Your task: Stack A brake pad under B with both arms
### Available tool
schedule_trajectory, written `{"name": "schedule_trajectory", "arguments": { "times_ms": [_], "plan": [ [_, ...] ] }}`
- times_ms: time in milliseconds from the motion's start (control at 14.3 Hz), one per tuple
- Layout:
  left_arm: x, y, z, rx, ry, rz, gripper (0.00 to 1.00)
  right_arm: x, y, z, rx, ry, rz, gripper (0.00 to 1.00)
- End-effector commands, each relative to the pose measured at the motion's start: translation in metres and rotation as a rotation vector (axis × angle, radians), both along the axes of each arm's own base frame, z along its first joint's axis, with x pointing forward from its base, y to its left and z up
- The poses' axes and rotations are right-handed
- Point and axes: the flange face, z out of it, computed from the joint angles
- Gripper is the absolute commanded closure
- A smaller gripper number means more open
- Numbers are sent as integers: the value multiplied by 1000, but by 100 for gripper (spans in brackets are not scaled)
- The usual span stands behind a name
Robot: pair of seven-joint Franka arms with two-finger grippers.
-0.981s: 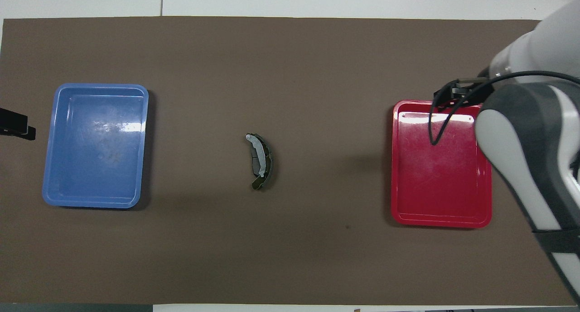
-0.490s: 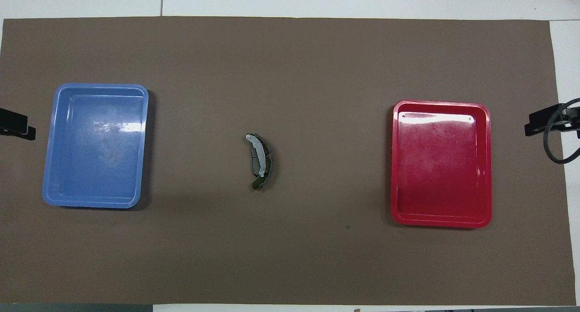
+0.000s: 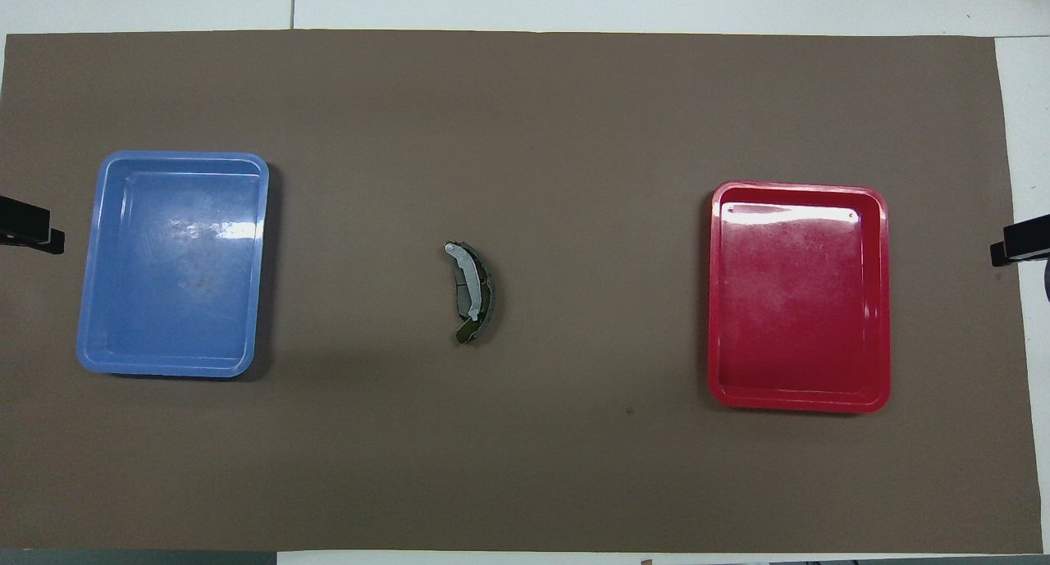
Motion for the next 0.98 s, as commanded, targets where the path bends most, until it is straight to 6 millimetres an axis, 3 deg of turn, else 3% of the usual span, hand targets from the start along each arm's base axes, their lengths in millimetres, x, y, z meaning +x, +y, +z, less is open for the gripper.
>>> {"name": "schedule_trajectory", "arguments": {
  "times_ms": [0, 70, 280, 561, 911],
  "plan": [
    [-7, 3, 1, -3, -12, 1, 0, -10, -9, -1, 1, -2, 10, 0],
    [-7, 3, 1, -3, -12, 1, 0, -12, -9, 3, -1, -9, 12, 0],
    [-7, 3, 1, -3, -12, 1, 0, -19, -13, -15, 3, -3, 1, 0],
    [-7, 3, 1, -3, -10, 1, 0, -19, -27, -1, 6, -22, 23, 0],
    [-7, 3, 1, -3, -10, 1, 0, -16, -26, 0, 1, -35, 26, 0]
  ]
}}
